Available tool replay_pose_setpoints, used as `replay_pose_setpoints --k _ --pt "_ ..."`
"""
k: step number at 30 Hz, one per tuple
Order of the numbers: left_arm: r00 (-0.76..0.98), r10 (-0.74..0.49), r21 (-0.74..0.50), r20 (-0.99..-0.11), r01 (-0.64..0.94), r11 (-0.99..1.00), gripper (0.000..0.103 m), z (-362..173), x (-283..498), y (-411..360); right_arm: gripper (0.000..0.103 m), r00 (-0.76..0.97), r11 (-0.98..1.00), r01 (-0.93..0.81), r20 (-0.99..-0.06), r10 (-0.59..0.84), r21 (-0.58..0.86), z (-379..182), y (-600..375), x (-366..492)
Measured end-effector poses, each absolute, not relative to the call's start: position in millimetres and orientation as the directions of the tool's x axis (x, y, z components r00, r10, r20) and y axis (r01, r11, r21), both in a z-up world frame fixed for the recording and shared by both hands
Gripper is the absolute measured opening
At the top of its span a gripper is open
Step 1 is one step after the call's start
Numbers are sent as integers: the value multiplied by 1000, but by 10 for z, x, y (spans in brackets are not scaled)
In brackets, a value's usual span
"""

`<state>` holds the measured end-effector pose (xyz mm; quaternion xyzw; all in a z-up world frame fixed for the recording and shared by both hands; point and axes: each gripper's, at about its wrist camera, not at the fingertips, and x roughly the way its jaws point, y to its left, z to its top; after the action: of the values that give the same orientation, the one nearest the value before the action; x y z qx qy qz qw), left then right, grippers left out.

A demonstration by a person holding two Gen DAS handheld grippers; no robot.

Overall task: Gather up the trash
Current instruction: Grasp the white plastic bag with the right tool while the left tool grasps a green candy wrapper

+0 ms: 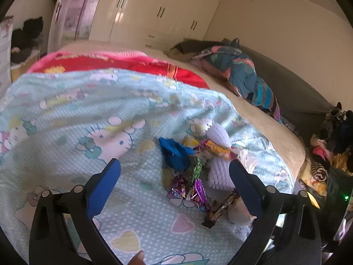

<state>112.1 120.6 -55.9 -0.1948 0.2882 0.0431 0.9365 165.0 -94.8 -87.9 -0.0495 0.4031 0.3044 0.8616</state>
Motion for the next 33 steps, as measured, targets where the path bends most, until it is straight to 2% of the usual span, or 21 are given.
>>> replay_pose_setpoints --k 1,3,9,12,14,16,18,22,29,33 --pt "826 -43 -347 -562 -188 919 95 -582 1149 1208 86 484 809 -565 -730 483 162 -897 -928 1670" --pt "816 -70 -360 -573 -174 916 83 -630 1215 1186 86 475 809 -566 -738 479 160 -930 -900 1714" --pt "784 -125 -368 -608 -139 919 74 -753 1421 1054 85 420 798 -561 -755 503 218 -1015 -874 1844" --pt "780 -131 -379 -612 -144 914 68 -797 1508 1061 77 391 788 -568 -765 512 237 -1078 -854 1870" --pt "774 -134 -383 -619 -148 912 61 -818 1557 1071 67 366 776 -573 -766 528 262 -1109 -851 1882" --pt "770 -141 -382 -622 -141 914 56 -826 1595 1055 61 347 769 -570 -763 545 289 -1129 -873 1887" --pt "764 -155 -379 -626 -126 917 47 -835 1631 1024 50 335 757 -574 -754 565 312 -1135 -901 1880" --pt "755 -168 -383 -634 -118 916 37 -871 1661 994 43 352 757 -565 -735 580 327 -1109 -964 1827" --pt "743 -205 -409 -637 -101 907 12 -914 1663 962 41 397 775 -511 -698 597 372 -1012 -1263 1717" --pt "755 -213 -414 -620 -84 907 7 -862 1591 923 41 424 787 -486 -684 593 381 -965 -1423 1643"
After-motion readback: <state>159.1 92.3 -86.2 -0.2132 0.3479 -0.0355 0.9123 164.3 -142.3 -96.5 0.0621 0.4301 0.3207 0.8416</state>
